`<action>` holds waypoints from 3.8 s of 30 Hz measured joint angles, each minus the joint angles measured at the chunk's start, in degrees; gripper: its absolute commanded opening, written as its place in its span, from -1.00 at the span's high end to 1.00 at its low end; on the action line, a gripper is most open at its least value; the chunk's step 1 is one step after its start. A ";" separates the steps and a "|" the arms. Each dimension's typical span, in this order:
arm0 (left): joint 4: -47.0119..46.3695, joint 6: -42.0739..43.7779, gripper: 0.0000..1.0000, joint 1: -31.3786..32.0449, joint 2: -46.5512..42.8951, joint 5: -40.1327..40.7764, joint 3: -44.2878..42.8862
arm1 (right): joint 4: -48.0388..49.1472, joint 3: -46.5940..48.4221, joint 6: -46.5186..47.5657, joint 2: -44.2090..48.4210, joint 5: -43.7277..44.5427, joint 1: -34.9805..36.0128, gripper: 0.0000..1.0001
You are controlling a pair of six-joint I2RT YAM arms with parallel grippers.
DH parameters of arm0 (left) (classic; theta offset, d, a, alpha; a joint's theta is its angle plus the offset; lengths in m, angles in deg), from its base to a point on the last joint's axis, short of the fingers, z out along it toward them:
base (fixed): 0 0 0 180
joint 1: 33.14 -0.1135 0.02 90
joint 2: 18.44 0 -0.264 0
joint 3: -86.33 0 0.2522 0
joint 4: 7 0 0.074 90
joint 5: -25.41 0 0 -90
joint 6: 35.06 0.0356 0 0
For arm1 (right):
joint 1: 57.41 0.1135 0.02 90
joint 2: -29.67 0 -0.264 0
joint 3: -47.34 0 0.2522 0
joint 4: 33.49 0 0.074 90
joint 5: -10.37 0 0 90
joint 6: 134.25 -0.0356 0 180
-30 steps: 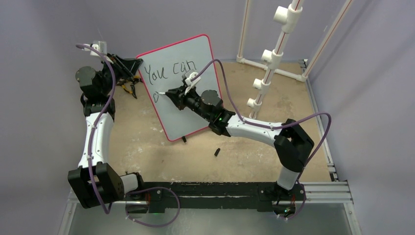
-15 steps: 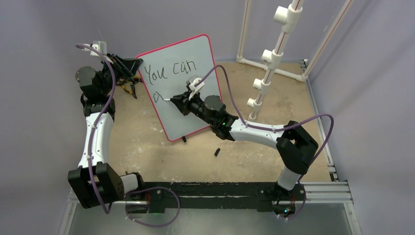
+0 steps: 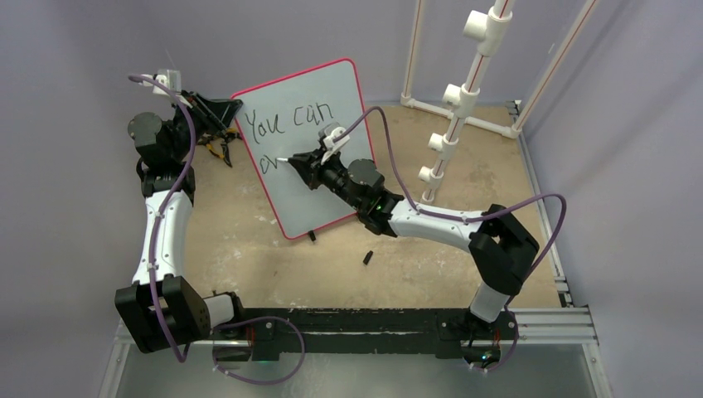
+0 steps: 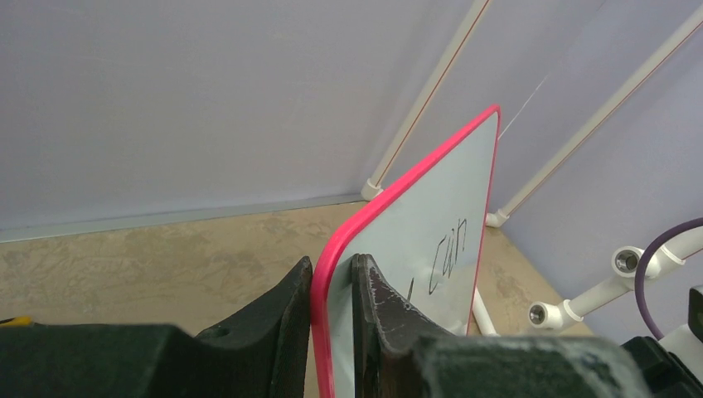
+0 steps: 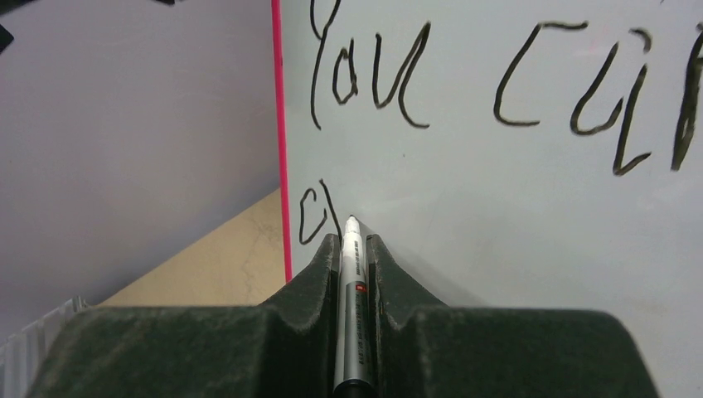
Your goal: Write a sentence on the whiteboard
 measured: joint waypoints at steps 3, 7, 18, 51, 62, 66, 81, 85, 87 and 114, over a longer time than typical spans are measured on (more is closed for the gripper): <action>-0.20 -0.02 0.63 0.00 0.00 -0.35 0.00 | 0.20 1.25 0.04 -0.02 0.66 -0.17 1.00; -0.28 -0.02 0.63 0.00 0.00 -0.55 0.00 | 0.50 2.58 0.07 -0.02 1.51 -0.37 1.00; -0.33 -0.02 0.63 -0.04 0.00 -0.66 0.00 | 0.42 2.95 0.26 -0.04 1.70 -0.48 1.00; -0.83 -0.04 0.63 -0.44 0.00 -0.66 0.37 | 3.37 -4.02 -1.27 3.48 -1.25 -0.42 1.00; -1.16 -0.07 0.63 -0.44 0.00 -0.83 0.44 | 2.47 -2.21 -1.25 1.66 -0.02 -1.01 1.00; -1.16 -0.07 0.63 -0.44 0.00 -0.85 0.44 | 2.27 -2.21 -1.22 1.66 0.33 -1.51 1.00; -1.25 -0.07 0.63 -0.44 0.00 -0.79 0.57 | 2.21 -2.21 -1.49 1.68 1.07 -2.16 1.00; -1.29 -0.07 0.63 -0.48 0.00 -0.76 0.61 | 2.21 -2.21 -1.49 1.68 1.31 -2.16 1.00; -1.33 -0.07 0.63 -0.50 0.00 -0.72 0.63 | 2.21 -2.21 -1.49 1.68 1.33 -2.21 1.00; -1.46 -0.22 0.63 -0.76 0.00 -0.74 0.74 | 2.38 2.21 -0.24 0.07 -0.57 -3.30 1.00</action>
